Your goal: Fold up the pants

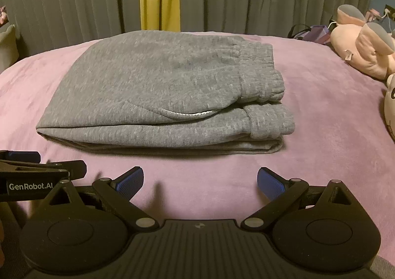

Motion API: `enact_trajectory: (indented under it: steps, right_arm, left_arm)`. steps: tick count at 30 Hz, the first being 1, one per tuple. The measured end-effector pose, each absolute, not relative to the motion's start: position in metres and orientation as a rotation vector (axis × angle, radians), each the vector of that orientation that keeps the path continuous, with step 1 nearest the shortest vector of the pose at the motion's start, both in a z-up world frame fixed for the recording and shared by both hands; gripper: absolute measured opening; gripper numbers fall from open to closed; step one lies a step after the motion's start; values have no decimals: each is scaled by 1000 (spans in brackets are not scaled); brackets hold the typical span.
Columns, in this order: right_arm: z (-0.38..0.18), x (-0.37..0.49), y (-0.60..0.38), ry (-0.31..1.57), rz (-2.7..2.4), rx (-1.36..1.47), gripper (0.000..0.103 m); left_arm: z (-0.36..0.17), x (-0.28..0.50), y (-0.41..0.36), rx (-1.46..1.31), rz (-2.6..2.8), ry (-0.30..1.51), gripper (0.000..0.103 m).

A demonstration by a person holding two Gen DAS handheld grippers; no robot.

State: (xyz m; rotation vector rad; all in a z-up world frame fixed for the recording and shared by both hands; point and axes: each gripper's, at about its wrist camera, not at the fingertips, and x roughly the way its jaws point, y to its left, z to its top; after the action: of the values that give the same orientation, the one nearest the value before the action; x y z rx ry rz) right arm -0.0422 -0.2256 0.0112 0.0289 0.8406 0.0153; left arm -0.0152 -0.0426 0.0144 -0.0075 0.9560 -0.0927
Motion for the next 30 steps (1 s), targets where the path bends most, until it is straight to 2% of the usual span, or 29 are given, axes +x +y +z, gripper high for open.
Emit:
enact_trajectory:
  steps: [30]
  right_arm:
    - [15, -44, -229, 832, 9, 49, 99]
  left_arm:
    - [14, -16, -43, -7, -101, 951, 91]
